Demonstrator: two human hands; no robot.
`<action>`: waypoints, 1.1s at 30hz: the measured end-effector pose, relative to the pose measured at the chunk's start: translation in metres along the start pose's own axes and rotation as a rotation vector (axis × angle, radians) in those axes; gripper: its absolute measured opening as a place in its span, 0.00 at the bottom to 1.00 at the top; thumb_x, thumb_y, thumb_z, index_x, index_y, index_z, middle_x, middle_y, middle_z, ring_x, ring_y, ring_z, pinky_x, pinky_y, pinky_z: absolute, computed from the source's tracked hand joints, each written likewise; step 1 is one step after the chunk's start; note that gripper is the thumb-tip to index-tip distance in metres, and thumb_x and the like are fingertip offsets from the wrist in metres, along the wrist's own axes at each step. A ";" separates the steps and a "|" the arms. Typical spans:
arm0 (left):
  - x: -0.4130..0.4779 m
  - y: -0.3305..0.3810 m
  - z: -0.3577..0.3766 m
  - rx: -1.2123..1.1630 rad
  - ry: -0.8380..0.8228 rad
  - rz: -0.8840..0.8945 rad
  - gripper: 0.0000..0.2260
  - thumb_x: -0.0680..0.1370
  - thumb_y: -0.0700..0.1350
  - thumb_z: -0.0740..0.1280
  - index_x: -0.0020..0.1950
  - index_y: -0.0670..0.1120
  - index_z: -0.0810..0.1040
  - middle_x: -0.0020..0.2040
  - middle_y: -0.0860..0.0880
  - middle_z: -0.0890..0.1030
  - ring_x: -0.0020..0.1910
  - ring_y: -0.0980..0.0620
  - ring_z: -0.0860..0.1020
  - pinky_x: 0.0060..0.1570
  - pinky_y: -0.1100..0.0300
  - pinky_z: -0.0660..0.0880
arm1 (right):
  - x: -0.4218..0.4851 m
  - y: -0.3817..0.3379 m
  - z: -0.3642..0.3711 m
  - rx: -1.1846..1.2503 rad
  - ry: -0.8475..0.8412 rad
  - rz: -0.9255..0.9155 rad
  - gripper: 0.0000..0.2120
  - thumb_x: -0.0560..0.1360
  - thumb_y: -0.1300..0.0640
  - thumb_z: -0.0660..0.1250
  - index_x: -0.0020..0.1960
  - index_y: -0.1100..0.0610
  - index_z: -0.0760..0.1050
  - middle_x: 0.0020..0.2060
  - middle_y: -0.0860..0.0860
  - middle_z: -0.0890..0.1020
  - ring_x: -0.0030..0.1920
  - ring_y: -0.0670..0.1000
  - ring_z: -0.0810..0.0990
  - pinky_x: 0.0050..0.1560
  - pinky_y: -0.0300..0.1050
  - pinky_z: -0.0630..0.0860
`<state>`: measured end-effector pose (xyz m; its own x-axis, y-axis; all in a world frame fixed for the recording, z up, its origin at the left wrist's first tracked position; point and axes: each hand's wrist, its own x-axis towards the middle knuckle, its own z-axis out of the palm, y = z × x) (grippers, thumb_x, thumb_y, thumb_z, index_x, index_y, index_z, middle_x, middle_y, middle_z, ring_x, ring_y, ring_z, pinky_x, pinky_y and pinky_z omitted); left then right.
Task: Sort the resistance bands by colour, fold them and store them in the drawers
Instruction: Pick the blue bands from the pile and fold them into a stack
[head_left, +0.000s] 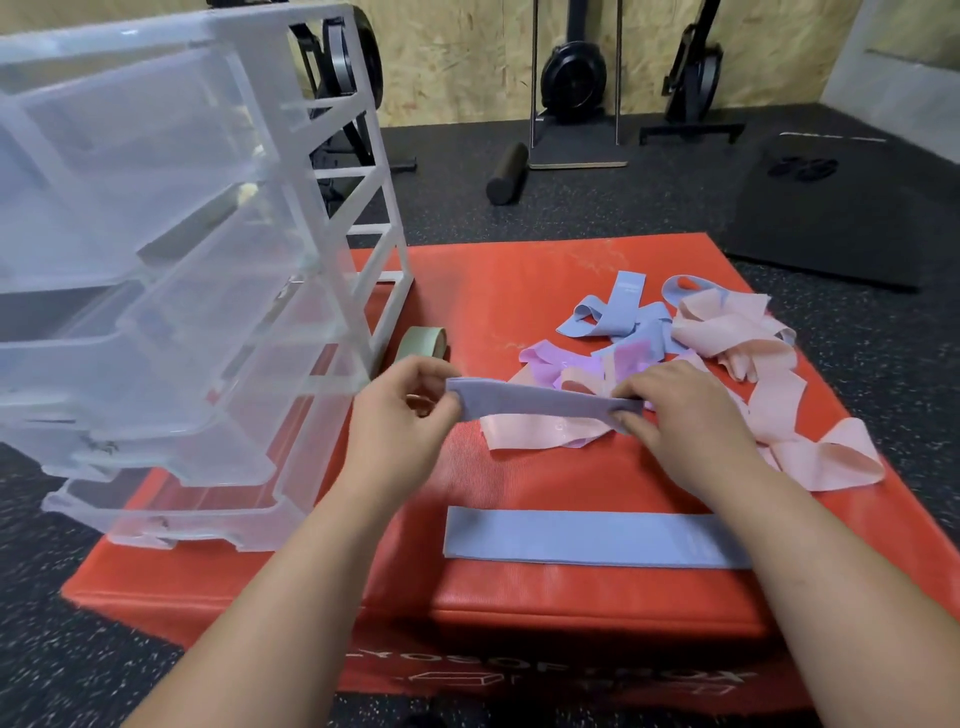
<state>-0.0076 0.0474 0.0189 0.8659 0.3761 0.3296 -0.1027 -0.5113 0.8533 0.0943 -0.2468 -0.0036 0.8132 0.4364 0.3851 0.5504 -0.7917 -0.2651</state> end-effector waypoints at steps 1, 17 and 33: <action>0.002 -0.001 -0.004 -0.030 0.019 -0.030 0.12 0.76 0.35 0.72 0.49 0.54 0.84 0.41 0.53 0.86 0.40 0.52 0.83 0.42 0.54 0.81 | -0.003 0.008 -0.003 -0.011 -0.001 0.031 0.05 0.72 0.52 0.77 0.46 0.46 0.83 0.39 0.45 0.81 0.46 0.54 0.77 0.45 0.53 0.73; -0.023 -0.013 -0.024 -0.113 -0.218 -0.248 0.12 0.76 0.34 0.77 0.56 0.44 0.85 0.43 0.46 0.86 0.40 0.52 0.84 0.47 0.59 0.82 | -0.060 0.042 -0.053 0.505 -0.151 0.405 0.08 0.73 0.53 0.80 0.49 0.44 0.85 0.37 0.46 0.85 0.33 0.48 0.82 0.38 0.44 0.77; -0.060 -0.006 -0.020 0.351 -0.388 -0.307 0.14 0.73 0.39 0.73 0.55 0.54 0.82 0.42 0.52 0.85 0.38 0.54 0.82 0.34 0.62 0.72 | -0.096 0.038 -0.047 0.401 -0.228 0.406 0.11 0.71 0.62 0.80 0.49 0.49 0.84 0.35 0.49 0.79 0.31 0.47 0.77 0.37 0.46 0.78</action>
<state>-0.0689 0.0430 0.0018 0.9524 0.2713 -0.1389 0.2909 -0.6733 0.6798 0.0284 -0.3394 -0.0089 0.9685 0.2492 -0.0035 0.1805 -0.7109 -0.6797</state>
